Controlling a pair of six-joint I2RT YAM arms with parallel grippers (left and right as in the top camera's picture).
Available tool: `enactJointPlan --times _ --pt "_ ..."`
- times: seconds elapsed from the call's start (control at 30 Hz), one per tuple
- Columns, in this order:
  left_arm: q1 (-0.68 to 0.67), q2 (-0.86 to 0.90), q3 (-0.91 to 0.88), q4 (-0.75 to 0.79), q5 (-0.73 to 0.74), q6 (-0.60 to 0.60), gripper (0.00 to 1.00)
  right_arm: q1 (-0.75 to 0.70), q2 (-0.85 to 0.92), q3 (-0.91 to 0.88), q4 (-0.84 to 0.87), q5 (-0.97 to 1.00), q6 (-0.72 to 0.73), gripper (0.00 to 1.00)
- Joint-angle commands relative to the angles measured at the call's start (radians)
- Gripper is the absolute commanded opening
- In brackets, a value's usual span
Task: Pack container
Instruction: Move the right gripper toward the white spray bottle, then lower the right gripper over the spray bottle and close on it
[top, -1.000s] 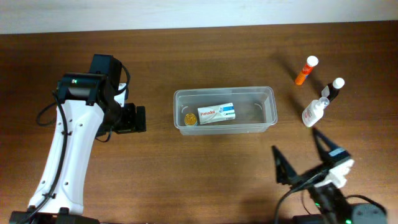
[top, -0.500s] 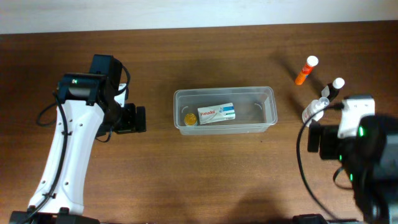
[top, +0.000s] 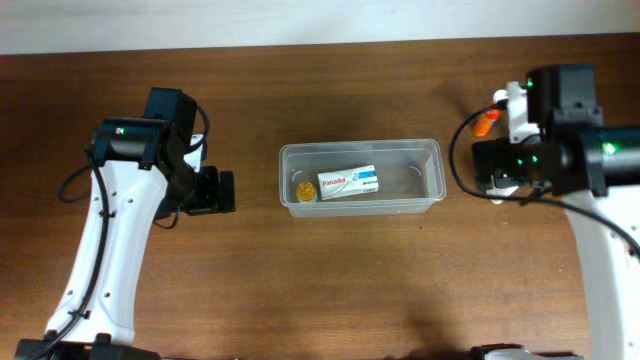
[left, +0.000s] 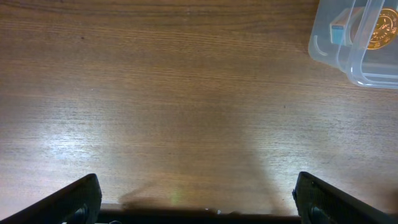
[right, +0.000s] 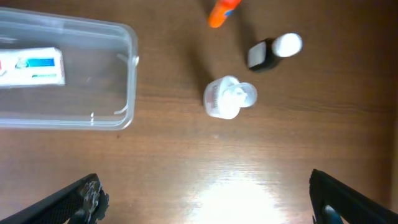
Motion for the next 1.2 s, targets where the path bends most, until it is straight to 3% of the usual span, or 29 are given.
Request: enactJointPlan --times 0.0,0.3,0.6,0.8,1.17 --pt "0.003 -0.013 -0.003 0.0 0.008 -0.012 0.99 -0.049 0.024 0.028 -0.003 -0.087 -0.061 0.98" --pt "0.003 -0.013 -0.003 0.0 0.008 -0.012 0.99 -0.222 0.078 0.028 0.029 -0.228 -0.099 0.98" --pt "0.003 -0.013 -0.003 -0.001 0.008 -0.012 0.99 -0.227 0.222 0.028 0.091 -0.178 -0.099 0.98" --pt "0.003 -0.013 -0.003 0.0 0.008 -0.012 0.99 -0.228 0.331 0.028 0.103 -0.177 -0.178 0.98" --pt "0.003 -0.013 -0.003 0.0 0.008 -0.012 0.99 -0.335 0.426 0.027 0.124 -0.182 -0.173 0.98"
